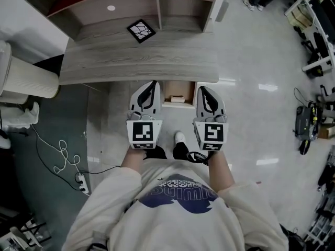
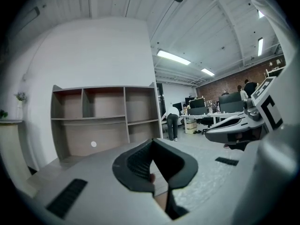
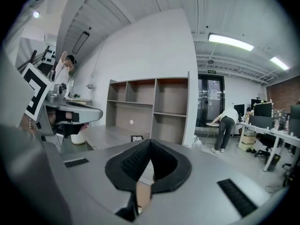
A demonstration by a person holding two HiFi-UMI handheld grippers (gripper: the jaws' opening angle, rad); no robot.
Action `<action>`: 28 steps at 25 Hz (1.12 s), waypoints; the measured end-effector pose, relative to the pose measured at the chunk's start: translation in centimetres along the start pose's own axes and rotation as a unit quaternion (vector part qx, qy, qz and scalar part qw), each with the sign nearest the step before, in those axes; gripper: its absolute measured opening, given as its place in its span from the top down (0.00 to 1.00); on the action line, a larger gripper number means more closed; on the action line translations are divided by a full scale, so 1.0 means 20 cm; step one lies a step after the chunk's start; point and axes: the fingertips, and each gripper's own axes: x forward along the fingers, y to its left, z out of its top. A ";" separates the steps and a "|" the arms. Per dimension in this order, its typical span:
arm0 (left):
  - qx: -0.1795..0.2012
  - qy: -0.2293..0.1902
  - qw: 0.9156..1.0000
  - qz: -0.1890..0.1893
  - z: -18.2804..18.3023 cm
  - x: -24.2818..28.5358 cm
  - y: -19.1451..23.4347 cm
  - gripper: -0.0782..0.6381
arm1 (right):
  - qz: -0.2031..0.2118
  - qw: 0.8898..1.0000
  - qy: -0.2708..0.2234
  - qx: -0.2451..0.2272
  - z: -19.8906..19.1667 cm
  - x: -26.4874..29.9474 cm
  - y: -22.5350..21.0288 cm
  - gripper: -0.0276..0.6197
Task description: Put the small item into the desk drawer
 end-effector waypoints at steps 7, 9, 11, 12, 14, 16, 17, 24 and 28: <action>0.003 -0.028 1.000 0.002 0.06 0.01 0.02 0.88 | -0.018 1.000 -0.023 0.000 0.06 0.01 -0.03 0.96; 0.010 -0.050 0.999 0.003 0.11 0.01 0.03 0.88 | -0.023 0.999 -0.033 0.000 0.08 0.02 -0.03 0.96; 0.011 -0.069 0.998 0.005 0.14 0.01 0.04 0.88 | -0.025 0.999 -0.040 -0.001 0.10 0.02 -0.03 0.96; 0.010 -0.074 0.997 0.006 0.15 0.01 0.04 0.88 | -0.026 0.999 -0.044 0.000 0.11 0.03 -0.03 0.96; 0.009 -0.080 0.997 0.007 0.16 0.01 0.04 0.88 | -0.027 0.998 -0.051 0.001 0.12 0.03 -0.04 0.96; 0.007 -0.085 0.996 0.008 0.18 0.01 0.05 0.88 | -0.028 0.998 -0.057 0.003 0.13 0.03 -0.04 0.96; 0.005 -0.088 0.996 0.009 0.18 0.01 0.06 0.88 | -0.028 0.998 -0.061 0.004 0.14 0.03 -0.04 0.96; 0.008 -0.106 0.994 0.013 0.24 0.01 0.08 0.88 | -0.030 0.994 -0.106 -0.001 0.25 0.02 -0.03 0.96; 0.010 -0.108 0.994 0.014 0.25 0.02 0.08 0.88 | -0.030 0.994 -0.109 -0.001 0.27 0.02 -0.04 0.96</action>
